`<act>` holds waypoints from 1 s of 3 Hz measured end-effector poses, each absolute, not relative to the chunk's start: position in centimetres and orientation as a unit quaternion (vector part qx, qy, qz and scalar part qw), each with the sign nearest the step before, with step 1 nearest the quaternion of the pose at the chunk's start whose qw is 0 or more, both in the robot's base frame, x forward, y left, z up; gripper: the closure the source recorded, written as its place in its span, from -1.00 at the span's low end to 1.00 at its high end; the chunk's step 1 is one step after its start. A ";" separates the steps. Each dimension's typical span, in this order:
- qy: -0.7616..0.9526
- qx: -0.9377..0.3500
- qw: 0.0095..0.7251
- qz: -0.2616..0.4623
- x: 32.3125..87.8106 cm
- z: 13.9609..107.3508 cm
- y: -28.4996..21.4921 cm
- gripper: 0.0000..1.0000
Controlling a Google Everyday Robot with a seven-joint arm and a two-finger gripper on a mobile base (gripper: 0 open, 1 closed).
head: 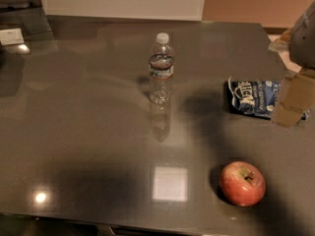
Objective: Move apple near water bottle
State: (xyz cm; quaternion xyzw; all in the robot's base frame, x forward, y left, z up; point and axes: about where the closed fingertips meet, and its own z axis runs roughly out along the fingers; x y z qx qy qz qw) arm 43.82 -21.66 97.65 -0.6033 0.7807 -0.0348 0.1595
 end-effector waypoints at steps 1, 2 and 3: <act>0.780 -0.604 0.160 -0.036 43.8 97.7 -21.6 -1.00; 0.770 -0.618 0.157 -0.011 42.6 97.6 -21.2 -1.00; 0.752 -0.640 0.154 0.023 40.4 96.8 -20.6 -1.00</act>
Offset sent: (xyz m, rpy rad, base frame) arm -0.0320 0.0083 -0.0085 0.0751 0.1093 0.1081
